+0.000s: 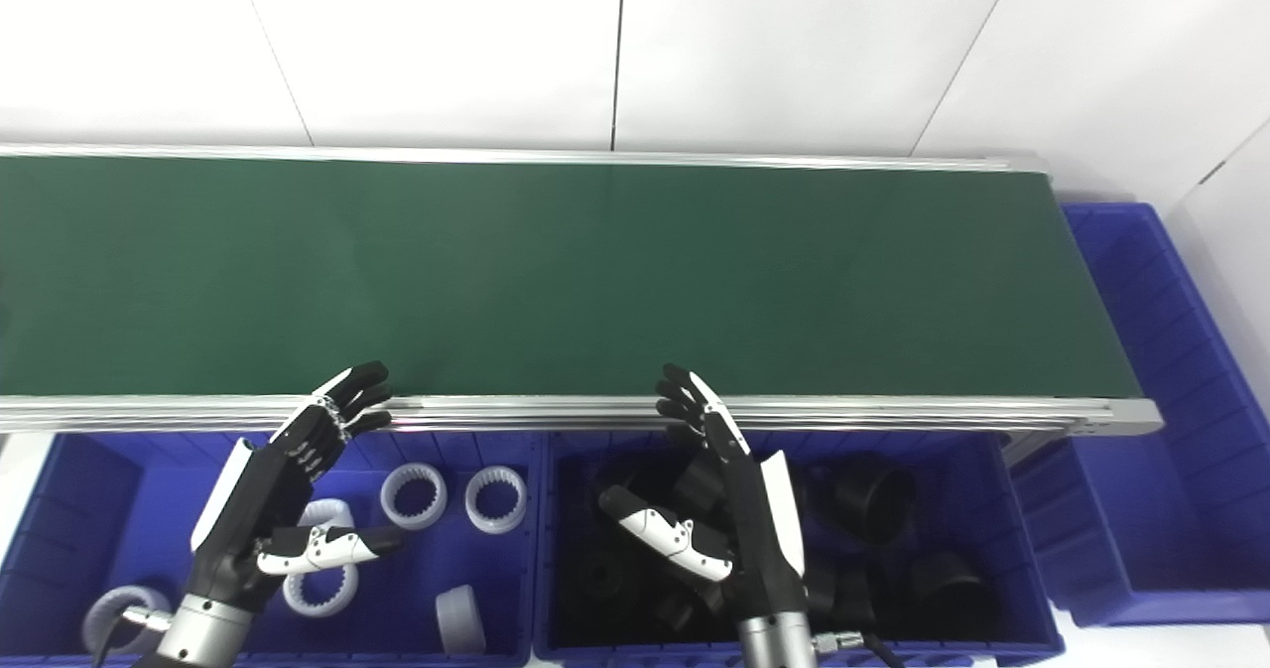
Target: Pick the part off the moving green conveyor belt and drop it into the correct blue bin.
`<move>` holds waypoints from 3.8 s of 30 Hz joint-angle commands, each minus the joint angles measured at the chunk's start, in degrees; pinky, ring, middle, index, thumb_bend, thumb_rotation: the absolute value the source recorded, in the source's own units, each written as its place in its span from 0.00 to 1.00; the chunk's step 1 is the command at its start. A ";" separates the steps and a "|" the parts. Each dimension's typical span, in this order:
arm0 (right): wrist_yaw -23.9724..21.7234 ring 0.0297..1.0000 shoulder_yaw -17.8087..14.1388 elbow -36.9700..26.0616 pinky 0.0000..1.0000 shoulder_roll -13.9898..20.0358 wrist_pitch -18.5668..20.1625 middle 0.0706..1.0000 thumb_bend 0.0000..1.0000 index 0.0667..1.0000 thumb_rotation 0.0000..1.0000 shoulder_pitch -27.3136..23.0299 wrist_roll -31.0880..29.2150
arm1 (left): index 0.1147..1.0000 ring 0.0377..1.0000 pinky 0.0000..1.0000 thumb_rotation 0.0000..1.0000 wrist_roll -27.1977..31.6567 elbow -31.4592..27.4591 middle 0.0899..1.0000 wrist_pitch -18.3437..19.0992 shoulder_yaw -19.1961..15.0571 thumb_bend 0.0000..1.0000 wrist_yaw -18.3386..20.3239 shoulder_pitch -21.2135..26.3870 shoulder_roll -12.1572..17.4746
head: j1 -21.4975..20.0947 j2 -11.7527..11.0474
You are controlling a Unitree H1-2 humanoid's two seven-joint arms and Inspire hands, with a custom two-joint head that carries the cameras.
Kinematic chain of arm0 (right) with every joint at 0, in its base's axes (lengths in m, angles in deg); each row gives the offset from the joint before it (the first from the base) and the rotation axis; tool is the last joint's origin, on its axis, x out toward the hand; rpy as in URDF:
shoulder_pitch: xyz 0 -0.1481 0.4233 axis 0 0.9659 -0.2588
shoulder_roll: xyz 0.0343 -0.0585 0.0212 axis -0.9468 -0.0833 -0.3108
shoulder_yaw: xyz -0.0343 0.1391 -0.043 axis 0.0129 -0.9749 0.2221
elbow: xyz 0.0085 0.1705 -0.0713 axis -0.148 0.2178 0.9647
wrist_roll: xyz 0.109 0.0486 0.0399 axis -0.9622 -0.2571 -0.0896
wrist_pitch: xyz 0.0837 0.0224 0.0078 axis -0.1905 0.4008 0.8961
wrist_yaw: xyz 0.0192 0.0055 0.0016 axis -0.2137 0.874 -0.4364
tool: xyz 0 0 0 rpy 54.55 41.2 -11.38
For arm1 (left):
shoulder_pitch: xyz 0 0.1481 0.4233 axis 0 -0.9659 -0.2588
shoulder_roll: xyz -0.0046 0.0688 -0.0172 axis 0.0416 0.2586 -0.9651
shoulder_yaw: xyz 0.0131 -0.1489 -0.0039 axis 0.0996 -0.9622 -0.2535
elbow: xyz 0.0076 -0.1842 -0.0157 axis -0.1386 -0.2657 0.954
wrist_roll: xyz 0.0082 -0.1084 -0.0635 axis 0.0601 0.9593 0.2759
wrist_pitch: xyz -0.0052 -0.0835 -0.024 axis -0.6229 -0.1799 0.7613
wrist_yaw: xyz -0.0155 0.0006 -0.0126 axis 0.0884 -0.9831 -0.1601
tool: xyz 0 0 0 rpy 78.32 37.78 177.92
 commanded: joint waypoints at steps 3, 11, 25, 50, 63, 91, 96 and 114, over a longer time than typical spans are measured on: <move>-0.06 0.79 -0.01 -1.31 0.72 -0.40 0.03 0.82 0.72 0.87 0.51 -0.05 -0.20 | 0.86 0.86 0.81 0.28 0.94 -0.74 0.89 -2.68 -0.13 0.94 -0.18 0.66 -0.18 | 0.08 0.05; -0.24 0.79 0.05 -1.21 0.73 -0.39 0.25 0.82 0.74 0.88 0.52 -0.17 -0.50 | 0.86 0.87 0.81 0.28 1.03 -0.66 0.89 -2.68 -0.10 0.93 -0.01 0.86 -0.11 | 0.11 0.06; -0.30 0.79 -0.50 -0.38 0.73 0.82 -1.53 0.83 0.72 0.87 0.50 0.12 -1.65 | 0.85 0.86 0.79 0.31 -0.99 -0.50 0.88 -2.67 1.02 0.95 -1.45 0.64 -1.49 | 12.41 -4.49; 0.53 0.78 -1.93 6.44 0.71 3.66 -6.61 0.82 0.59 0.86 0.21 -1.12 -3.74 | 0.80 0.84 0.77 0.33 -2.77 -0.11 0.87 -2.68 10.06 0.99 -9.87 2.07 -2.31 | 21.12 -23.69; 1.63 0.78 -0.72 8.95 0.70 4.29 -7.37 0.82 0.58 0.86 0.13 -2.34 -5.06 | 0.77 0.83 0.75 0.35 -5.46 -2.68 0.85 -2.68 9.17 0.98 -13.37 5.87 -1.86 | 21.42 -25.60; 2.17 0.78 -0.36 9.86 0.69 5.16 -7.41 0.81 0.61 0.85 0.15 -3.48 -5.52 | 0.90 0.92 0.89 0.36 -23.96 -0.56 0.95 8.69 -2.63 0.85 -24.84 20.24 -5.81 | 22.46 -25.73; 2.18 0.77 -0.43 9.78 0.68 5.51 -7.41 0.80 0.62 0.85 0.13 -3.43 -5.49 | 0.94 0.93 0.88 0.46 -37.01 1.60 0.97 13.36 -1.93 0.83 -29.02 22.19 -3.51 | 22.92 -25.74; 3.91 0.76 0.76 9.68 0.68 6.26 -7.41 0.80 0.63 0.84 0.15 -3.53 -6.05 | 0.96 0.94 0.86 0.21 -43.15 3.69 1.00 26.37 -4.23 0.84 -32.42 24.30 1.21 | 23.62 -25.58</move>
